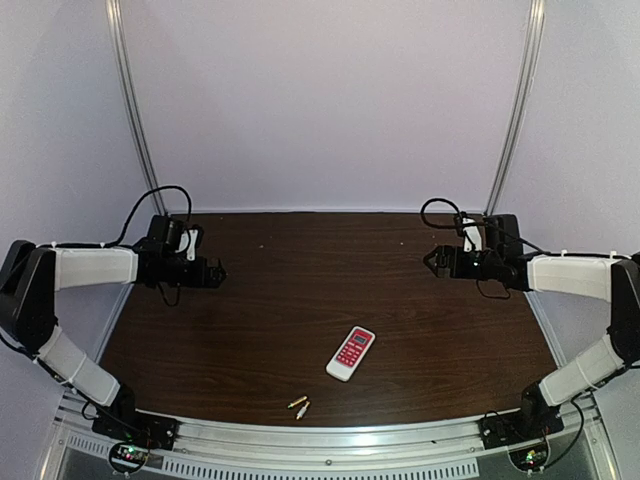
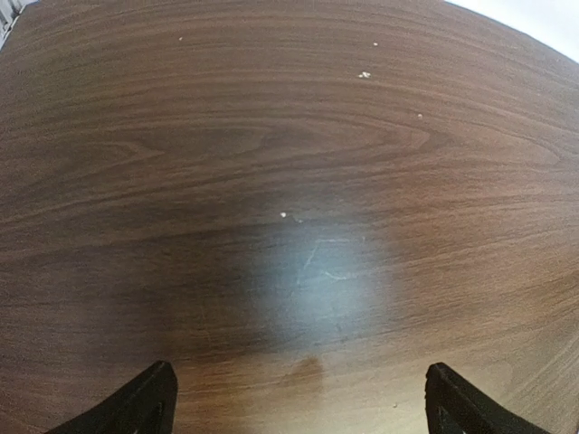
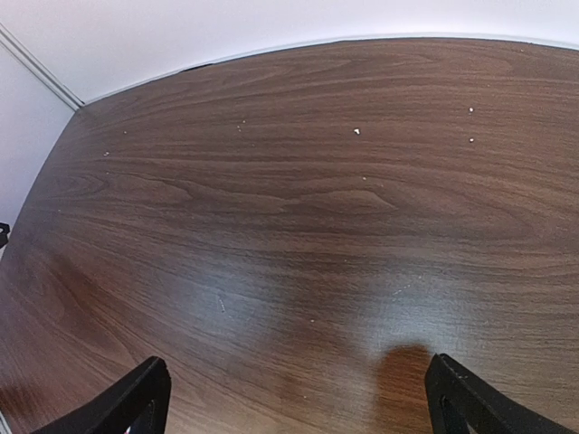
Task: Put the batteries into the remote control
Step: Pick up the remote control from the center of the board.
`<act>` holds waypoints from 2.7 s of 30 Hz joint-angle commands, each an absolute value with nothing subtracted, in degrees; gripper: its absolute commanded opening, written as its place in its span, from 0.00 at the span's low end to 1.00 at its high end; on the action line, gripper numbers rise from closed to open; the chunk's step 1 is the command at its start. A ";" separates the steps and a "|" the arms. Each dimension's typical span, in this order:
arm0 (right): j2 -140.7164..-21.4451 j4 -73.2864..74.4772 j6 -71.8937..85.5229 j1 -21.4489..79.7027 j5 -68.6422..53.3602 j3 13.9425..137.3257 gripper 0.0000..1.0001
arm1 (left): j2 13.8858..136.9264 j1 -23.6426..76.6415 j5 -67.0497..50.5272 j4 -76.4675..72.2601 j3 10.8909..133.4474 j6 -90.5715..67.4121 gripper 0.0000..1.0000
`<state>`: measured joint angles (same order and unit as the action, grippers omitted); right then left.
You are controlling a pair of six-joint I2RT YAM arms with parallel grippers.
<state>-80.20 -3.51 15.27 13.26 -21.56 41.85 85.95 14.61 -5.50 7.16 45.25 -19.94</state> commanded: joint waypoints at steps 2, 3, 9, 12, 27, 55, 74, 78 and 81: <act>-78.17 -1.66 13.50 13.87 -24.39 43.75 1.00 | 85.11 21.55 -2.16 9.44 50.74 -17.26 0.97; -77.67 -1.48 13.29 13.90 -24.59 43.68 1.00 | 85.17 23.51 -1.82 10.37 52.00 -16.40 0.97; -73.34 -1.48 12.45 13.99 -25.08 42.01 1.00 | 88.28 36.08 -1.12 16.62 59.45 -13.68 0.97; -71.48 -1.17 12.41 14.04 -24.98 41.33 1.00 | 91.42 44.79 2.77 19.20 62.62 -14.46 0.97; -63.32 -1.85 13.35 14.04 -23.59 36.14 1.00 | 107.90 67.53 7.35 21.73 72.71 -21.86 0.97; -60.35 -4.66 12.84 14.09 -26.00 33.45 1.00 | 119.13 72.69 15.46 29.76 79.29 -32.42 0.70; -54.14 -12.53 11.33 17.50 -37.79 28.50 0.99 | 111.14 64.53 -7.12 22.03 72.88 -23.14 0.38; -52.72 -12.39 9.71 21.67 -37.50 28.39 0.94 | 106.19 61.74 -14.93 24.92 72.89 -19.44 0.34; -50.22 -10.92 8.01 26.42 -34.66 28.25 0.92 | 102.28 59.18 -21.14 27.98 72.76 -18.59 0.34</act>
